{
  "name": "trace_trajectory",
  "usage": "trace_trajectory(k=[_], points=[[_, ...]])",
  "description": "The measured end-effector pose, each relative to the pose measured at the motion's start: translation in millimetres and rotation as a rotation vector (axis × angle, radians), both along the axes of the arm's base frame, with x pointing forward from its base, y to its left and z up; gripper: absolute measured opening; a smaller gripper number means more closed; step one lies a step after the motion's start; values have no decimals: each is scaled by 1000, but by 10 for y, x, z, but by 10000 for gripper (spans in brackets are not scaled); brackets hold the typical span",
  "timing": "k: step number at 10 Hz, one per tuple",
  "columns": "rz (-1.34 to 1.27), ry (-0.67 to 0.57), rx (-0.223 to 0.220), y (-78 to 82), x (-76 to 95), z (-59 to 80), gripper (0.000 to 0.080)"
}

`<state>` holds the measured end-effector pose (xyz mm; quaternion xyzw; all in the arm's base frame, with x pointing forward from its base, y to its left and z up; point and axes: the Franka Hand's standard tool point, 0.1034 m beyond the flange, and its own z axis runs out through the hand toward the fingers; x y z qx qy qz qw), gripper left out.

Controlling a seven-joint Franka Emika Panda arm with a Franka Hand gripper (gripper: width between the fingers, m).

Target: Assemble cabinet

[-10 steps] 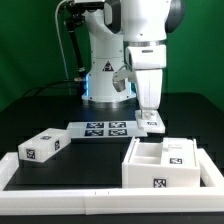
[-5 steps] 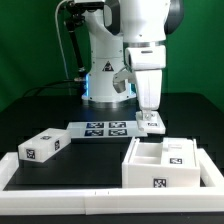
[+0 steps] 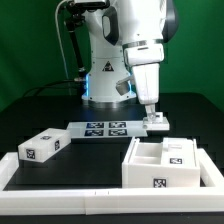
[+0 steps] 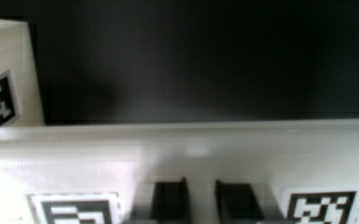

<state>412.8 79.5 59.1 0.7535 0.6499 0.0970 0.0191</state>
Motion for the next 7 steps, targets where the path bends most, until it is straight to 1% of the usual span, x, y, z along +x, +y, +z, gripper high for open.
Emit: trace_trajectory(k=[1,2,5,6,7], points=[[-75,60,-11,-7,33,5,70],[-80,61,-12,-18,105,16,70],[-80,64,-11,-21,84,-1,70],[-83,68,-12,-37,87,-7,70],[-99,92,-21,-92,116,-17,70]])
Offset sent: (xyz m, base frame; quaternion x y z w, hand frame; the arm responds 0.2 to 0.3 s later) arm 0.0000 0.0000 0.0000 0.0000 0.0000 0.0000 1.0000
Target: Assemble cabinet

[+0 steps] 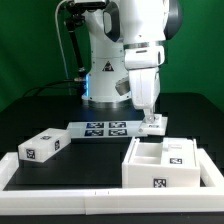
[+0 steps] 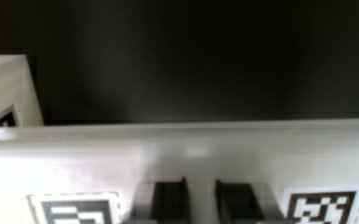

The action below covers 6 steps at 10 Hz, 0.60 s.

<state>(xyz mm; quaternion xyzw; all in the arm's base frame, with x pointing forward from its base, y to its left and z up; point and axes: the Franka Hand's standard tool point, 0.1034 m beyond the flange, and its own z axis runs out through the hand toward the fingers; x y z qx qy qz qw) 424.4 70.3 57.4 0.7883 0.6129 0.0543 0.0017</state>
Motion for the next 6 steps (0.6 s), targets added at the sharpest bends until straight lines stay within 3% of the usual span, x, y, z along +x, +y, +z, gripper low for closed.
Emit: trace_trajectory(k=[2,6], points=[[-30,27,-9,-24,91,22,70],[-33,27,-6,-17,115,7,70]])
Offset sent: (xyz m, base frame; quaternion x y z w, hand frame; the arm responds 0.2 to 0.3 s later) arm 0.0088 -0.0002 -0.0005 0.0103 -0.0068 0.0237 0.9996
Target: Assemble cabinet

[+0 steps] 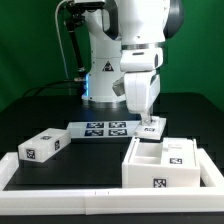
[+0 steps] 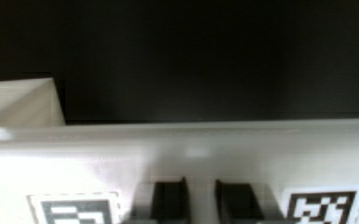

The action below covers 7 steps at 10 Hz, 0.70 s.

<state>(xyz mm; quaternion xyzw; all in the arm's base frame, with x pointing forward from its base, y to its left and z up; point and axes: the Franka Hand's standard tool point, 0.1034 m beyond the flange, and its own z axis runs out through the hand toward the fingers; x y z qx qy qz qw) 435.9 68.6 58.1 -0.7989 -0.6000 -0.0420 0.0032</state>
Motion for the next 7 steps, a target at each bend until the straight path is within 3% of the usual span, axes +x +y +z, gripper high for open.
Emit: trace_trajectory(k=[7], points=[[9,-5,9,9,37,-56,70]])
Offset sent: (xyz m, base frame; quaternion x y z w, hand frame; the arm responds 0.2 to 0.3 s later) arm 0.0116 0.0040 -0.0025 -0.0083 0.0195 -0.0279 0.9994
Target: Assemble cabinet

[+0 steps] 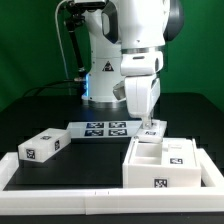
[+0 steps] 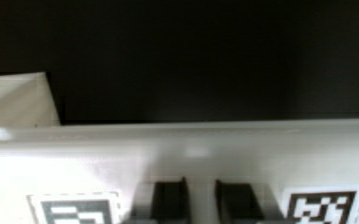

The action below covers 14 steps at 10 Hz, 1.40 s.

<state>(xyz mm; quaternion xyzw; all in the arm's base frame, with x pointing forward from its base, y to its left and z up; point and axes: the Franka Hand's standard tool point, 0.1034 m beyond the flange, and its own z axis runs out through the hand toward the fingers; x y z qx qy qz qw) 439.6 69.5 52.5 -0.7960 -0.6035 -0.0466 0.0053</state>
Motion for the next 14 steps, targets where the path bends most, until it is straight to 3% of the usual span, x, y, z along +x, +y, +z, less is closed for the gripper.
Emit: trace_trajectory(k=[8,14], points=[[47,11,-5,-50,98,-20,70],[58,9,-14,-166,38,19,70]])
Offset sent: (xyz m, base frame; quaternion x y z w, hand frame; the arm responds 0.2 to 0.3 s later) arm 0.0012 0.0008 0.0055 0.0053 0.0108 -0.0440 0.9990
